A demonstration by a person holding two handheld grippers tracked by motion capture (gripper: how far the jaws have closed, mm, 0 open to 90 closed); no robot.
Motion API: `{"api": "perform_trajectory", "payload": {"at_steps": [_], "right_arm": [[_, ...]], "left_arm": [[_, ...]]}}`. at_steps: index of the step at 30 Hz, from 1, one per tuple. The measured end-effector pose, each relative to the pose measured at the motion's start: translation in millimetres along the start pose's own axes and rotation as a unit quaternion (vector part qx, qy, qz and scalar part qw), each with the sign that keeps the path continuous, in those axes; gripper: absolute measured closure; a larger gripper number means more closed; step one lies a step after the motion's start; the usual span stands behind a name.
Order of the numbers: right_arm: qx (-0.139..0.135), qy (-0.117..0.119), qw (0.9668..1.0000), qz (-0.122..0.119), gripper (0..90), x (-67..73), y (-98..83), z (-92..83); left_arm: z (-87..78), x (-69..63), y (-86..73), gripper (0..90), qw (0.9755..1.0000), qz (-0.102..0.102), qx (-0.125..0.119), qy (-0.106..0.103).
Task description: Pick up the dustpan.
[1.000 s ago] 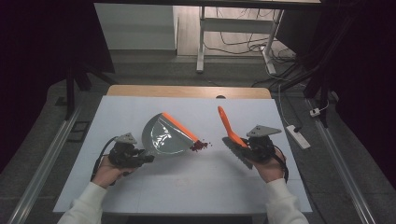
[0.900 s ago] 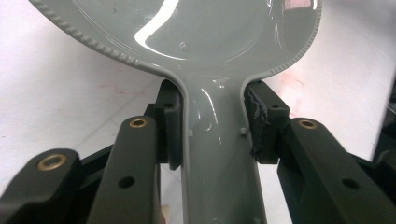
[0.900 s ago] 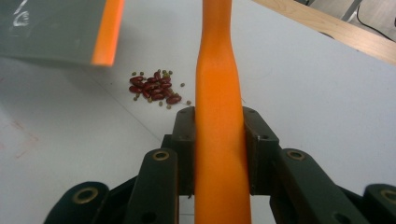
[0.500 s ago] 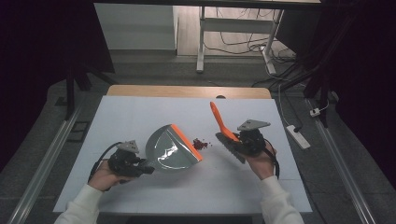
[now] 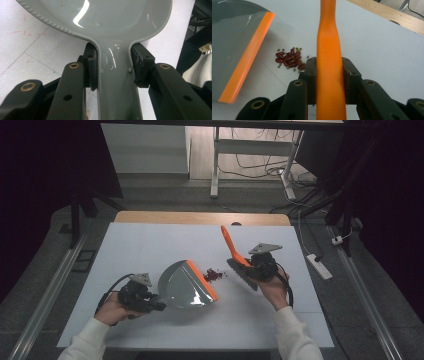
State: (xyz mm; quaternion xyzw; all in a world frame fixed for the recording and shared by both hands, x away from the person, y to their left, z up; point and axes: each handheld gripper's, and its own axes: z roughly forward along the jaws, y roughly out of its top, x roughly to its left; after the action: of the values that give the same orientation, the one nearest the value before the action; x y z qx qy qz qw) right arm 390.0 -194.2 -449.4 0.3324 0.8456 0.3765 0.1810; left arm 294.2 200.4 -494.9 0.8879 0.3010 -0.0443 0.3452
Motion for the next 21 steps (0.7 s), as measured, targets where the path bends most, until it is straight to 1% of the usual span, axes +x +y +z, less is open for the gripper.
{"api": "perform_trajectory", "payload": {"at_steps": [2, 4, 5, 6, 8, 11, 13, 14, 16, 17, 18, 20, 21], "right_arm": [[-0.001, 0.001, 1.0, 0.001, 70.1, -0.1, 2.0, 2.5], [0.001, 0.001, 1.0, -0.003, 70.2, 0.2, 4.1, 5.8], [0.001, 0.002, 1.0, -0.004, 70.1, 0.3, 4.7, 7.1], [0.002, 0.002, 1.0, -0.005, 70.1, 0.3, 5.7, 9.2], [0.003, 0.006, 1.0, -0.002, 70.1, 0.9, 7.2, 12.0], [0.005, 0.007, 1.0, -0.004, 70.1, 1.5, 8.7, 15.3], [0.004, 0.006, 1.0, -0.004, 70.1, 1.3, 9.0, 15.7], [0.002, 0.007, 1.0, 0.0, 70.1, 0.6, 9.3, 16.5], [0.005, 0.008, 1.0, 0.0, 70.2, 1.5, 9.3, 16.9], [0.009, 0.005, 0.9999, -0.007, 70.1, 2.2, 9.4, 16.3], [0.007, 0.004, 0.9999, -0.009, 70.1, 2.8, 10.6, 14.9], [-0.003, 0.017, 0.9998, 0.006, 70.1, 0.6, 11.2, 15.5], [-0.002, 0.018, 0.9998, 0.006, 70.1, 0.5, 10.7, 16.1]], "left_arm": [[-0.5, 1.4, -0.5, 61.4, 1.0, -0.003, 0.003, -0.002], [0.4, 3.5, -0.6, 61.4, 0.9999, -0.011, 0.009, -0.005], [0.8, 4.9, -0.4, 61.4, 0.9997, -0.015, 0.017, -0.001], [0.9, 5.7, -0.3, 61.4, 0.9997, -0.017, 0.02, 0.003], [0.9, 7.0, -0.1, 61.4, 0.9995, -0.021, 0.021, 0.003], [1.1, 7.1, 0.1, 61.4, 0.9995, -0.021, 0.023, 0.001], [3.0, 7.5, 1.2, 61.4, 0.9995, -0.021, 0.024, -0.007], [4.4, 7.4, 1.8, 61.4, 0.9994, -0.021, 0.025, -0.007], [6.0, 5.8, 2.0, 61.4, 0.9994, -0.018, 0.031, 0.0], [6.2, 5.4, 2.0, 61.4, 0.9994, -0.016, 0.032, 0.001], [6.0, 5.4, 2.2, 61.4, 0.9994, -0.016, 0.031, 0.001], [4.2, 5.8, 2.3, 61.4, 0.9995, -0.017, 0.026, -0.003], [2.6, 6.4, 1.9, 61.4, 0.9996, -0.016, 0.024, -0.005]]}}
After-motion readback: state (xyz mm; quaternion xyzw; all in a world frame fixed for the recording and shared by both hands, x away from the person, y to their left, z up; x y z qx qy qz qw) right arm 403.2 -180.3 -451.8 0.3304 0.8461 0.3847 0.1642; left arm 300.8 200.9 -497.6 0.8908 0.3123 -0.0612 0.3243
